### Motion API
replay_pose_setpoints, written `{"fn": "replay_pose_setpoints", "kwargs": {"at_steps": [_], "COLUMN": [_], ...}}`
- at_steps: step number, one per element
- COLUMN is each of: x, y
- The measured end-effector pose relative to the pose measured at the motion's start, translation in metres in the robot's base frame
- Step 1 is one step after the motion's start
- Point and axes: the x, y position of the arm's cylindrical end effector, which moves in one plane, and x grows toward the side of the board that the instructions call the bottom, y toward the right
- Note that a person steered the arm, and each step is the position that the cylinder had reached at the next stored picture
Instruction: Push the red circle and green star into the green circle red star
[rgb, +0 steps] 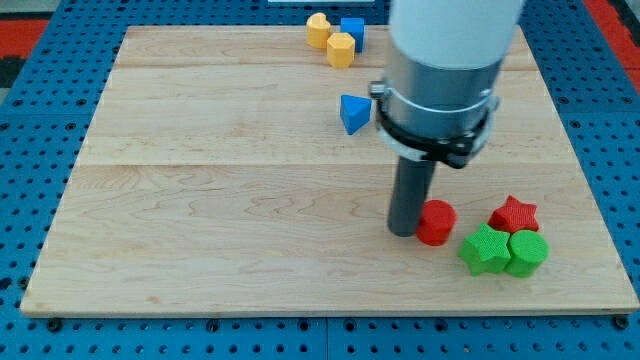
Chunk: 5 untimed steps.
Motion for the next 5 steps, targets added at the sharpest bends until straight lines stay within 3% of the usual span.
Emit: {"fn": "replay_pose_setpoints", "kwargs": {"at_steps": [2,4,5], "x": [0.0,-0.003,-0.027], "y": [0.04,-0.058,-0.121]}}
